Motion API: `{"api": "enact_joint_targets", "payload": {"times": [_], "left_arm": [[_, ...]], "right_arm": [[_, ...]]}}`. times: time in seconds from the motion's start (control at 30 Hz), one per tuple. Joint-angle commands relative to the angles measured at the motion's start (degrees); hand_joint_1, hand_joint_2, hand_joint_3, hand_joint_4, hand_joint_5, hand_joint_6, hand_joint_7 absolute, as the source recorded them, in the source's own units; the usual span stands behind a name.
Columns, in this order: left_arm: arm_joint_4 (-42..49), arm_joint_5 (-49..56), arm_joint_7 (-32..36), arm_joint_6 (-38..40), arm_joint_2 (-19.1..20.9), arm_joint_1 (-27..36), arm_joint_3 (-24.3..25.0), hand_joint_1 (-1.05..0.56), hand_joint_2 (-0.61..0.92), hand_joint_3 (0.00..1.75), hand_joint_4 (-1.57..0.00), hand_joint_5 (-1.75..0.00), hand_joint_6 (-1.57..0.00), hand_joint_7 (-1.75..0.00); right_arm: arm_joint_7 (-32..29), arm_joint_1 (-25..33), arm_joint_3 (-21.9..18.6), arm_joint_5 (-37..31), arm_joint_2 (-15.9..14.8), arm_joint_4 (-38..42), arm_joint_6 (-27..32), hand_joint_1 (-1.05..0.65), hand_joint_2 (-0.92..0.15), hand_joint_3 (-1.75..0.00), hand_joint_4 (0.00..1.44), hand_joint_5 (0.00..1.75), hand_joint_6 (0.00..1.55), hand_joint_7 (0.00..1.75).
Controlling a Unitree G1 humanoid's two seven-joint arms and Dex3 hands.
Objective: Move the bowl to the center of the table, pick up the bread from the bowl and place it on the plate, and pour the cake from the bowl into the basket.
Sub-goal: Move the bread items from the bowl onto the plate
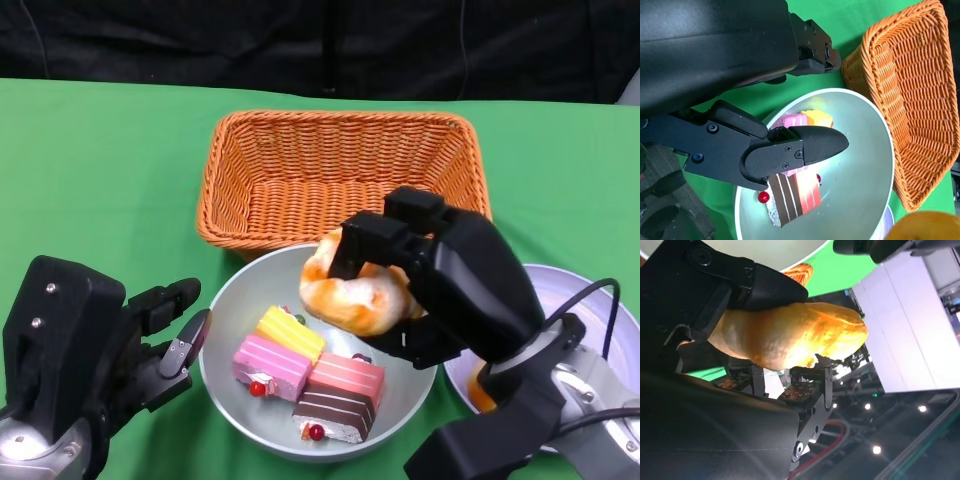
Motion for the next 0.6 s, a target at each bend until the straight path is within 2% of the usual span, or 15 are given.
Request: {"api": "enact_joint_targets", "payload": {"times": [0.03,0.17,0.37,0.6], "left_arm": [[0.22,0.08,-0.15,0.04,0.78,0.33,0.64,-0.75,0.92,0.67,0.00,-0.57,-0.23,-0.01],[0.47,-0.11,-0.58,-0.65,1.04,0.40,0.86,-0.73,0.92,0.67,0.00,-0.57,-0.23,-0.01],[0.66,-0.12,-0.70,-0.34,1.12,0.32,0.98,-0.74,0.92,0.67,0.00,-0.58,-0.23,-0.01],[0.54,-0.36,-0.83,-0.77,0.82,0.47,1.18,-0.71,0.92,0.67,0.00,-0.57,-0.21,0.00]], "right_arm": [[0.68,0.73,-0.99,1.07,-0.49,-0.87,-0.37,-0.23,-0.25,-1.59,1.07,1.75,0.79,1.75],[0.63,5.25,-7.62,6.42,-4.28,-3.71,-3.47,-0.21,-0.22,-1.67,1.04,1.75,0.76,1.75],[1.39,7.28,-10.37,7.43,-5.13,-4.70,-3.86,-0.22,-0.17,-1.73,1.04,1.75,0.76,1.75],[0.08,8.37,-14.03,6.07,-6.35,-3.61,-4.10,-0.20,-0.16,-1.71,1.04,1.75,0.78,1.71]]}}
